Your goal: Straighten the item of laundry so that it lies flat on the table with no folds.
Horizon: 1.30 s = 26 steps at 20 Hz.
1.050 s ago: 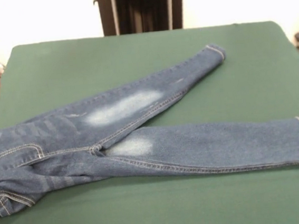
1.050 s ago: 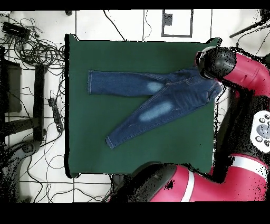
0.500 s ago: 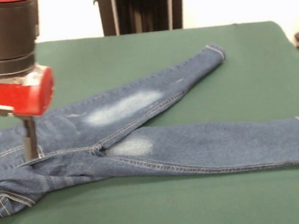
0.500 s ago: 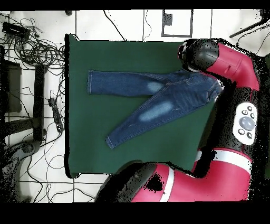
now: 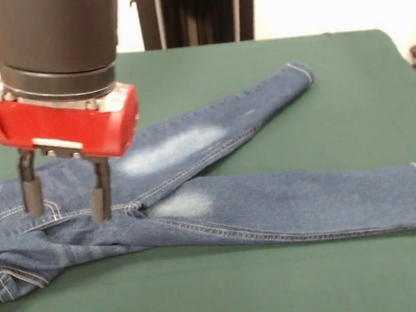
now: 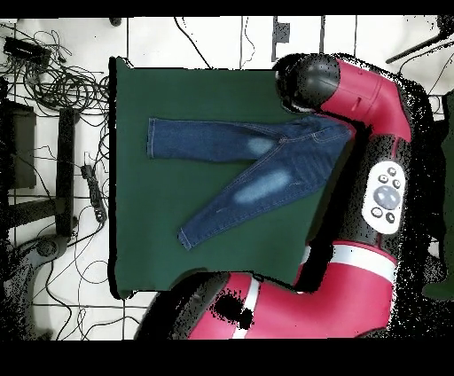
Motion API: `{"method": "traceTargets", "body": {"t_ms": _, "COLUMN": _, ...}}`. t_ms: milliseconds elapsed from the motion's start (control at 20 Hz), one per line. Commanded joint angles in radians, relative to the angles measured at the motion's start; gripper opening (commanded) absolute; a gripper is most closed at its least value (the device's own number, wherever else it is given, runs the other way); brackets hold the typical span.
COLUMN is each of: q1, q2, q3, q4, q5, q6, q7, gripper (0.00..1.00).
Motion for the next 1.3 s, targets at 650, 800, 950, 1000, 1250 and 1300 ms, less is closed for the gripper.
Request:
{"method": "traceTargets", "body": {"t_ms": 650, "q1": 0.126, "q2": 0.123, "q3": -0.103, "q4": -0.039, "q5": 0.061, "q6": 0.187, "q7": 0.650, "gripper": 1.00}}
{"method": "traceTargets", "body": {"t_ms": 800, "q1": 0.148, "q2": 0.133, "q3": -0.127, "q4": -0.045, "q5": 0.065, "q6": 0.185, "q7": 0.726, "gripper": 1.00}}
{"method": "traceTargets", "body": {"t_ms": 950, "q1": 0.167, "q2": 0.149, "q3": -0.148, "q4": -0.060, "q5": 0.066, "q6": 0.193, "q7": 0.787, "gripper": 1.00}}
{"method": "traceTargets", "body": {"t_ms": 1000, "q1": 0.172, "q2": 0.155, "q3": -0.151, "q4": -0.067, "q5": 0.068, "q6": 0.196, "q7": 0.803, "gripper": 1.00}}
{"method": "traceTargets", "body": {"t_ms": 1250, "q1": 0.194, "q2": 0.187, "q3": -0.176, "q4": -0.114, "q5": 0.088, "q6": 0.221, "q7": 0.904, "gripper": 1.00}}
{"method": "traceTargets", "body": {"t_ms": 1300, "q1": 0.199, "q2": 0.197, "q3": -0.187, "q4": -0.132, "q5": 0.094, "q6": 0.241, "q7": 0.933, "gripper": 1.00}}
